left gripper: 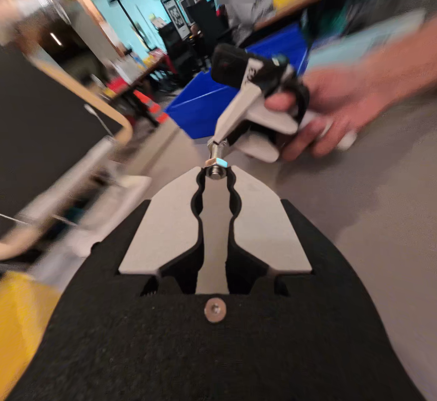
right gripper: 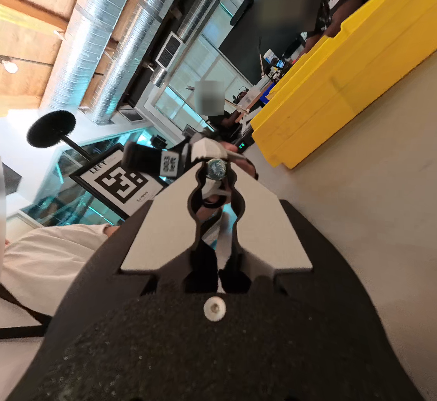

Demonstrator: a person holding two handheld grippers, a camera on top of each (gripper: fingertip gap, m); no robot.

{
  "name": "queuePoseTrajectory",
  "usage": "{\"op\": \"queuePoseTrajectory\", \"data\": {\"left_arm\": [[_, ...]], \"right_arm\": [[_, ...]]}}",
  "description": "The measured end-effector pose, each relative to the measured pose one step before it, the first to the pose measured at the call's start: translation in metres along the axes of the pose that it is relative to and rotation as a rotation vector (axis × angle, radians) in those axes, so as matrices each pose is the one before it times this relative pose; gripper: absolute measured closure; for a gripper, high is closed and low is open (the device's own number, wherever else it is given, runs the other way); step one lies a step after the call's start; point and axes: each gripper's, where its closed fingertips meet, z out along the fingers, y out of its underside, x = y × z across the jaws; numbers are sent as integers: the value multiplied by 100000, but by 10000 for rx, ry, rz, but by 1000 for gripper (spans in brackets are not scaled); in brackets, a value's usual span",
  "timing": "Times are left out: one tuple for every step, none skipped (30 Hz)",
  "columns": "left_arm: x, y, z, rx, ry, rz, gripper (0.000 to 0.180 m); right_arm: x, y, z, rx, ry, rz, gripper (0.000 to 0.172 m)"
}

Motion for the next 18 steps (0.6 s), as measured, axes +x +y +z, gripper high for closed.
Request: {"op": "queuePoseTrajectory", "data": {"left_arm": [[-7,241,1,-433,-576,2211,163],[38,328,47,-540,-531,2260,163],[28,256,53,-580,-590,2276,163],[-121,-62,3,-413,-761,2034,163],[-310,-413,-68,-78,-869,1605,164],[-325,-494,-96,141,-720,960,164],[-64,-376,-52,178,-269,247,164],[163,-168,26,83,196,-309,164],[165,-64,34,-2,401,-529,163],[-28,-136,0,33,296,-590,154],[-26,-127,-25,56,268,-656,147],[60,2,-73,41,303,-835,142],[132,101,-117,45,366,-1085,135],[132,189,-123,53,376,-1256,130],[76,214,-124,71,388,-1382,129],[12,243,-28,30,426,-1548,129],[-110,204,97,-16,445,-1662,125],[-241,96,216,-24,410,-1752,120]], "right_arm": [[163,280,-126,-47,46,320,155],[247,362,-146,-86,106,312,155],[179,358,-153,-84,54,320,155],[-126,175,-158,23,-121,307,155],[-388,-27,-200,93,-236,272,155],[-372,11,-185,37,-125,90,155],[-106,68,-163,-20,121,-150,155],[49,124,-151,-82,217,-221,156],[-25,74,-111,-54,123,-180,156],[-220,23,-55,-28,-32,-116,155],[-263,-75,-33,25,-41,-148,155],[-248,-108,-10,44,-7,-224,155],[-200,-136,-2,44,14,-241,155],[-106,-154,22,44,62,-260,155],[23,-161,34,41,144,-330,155],[80,-153,51,33,163,-353,155],[53,-221,55,72,130,-341,155],[60,-193,68,62,128,-338,155]]}}
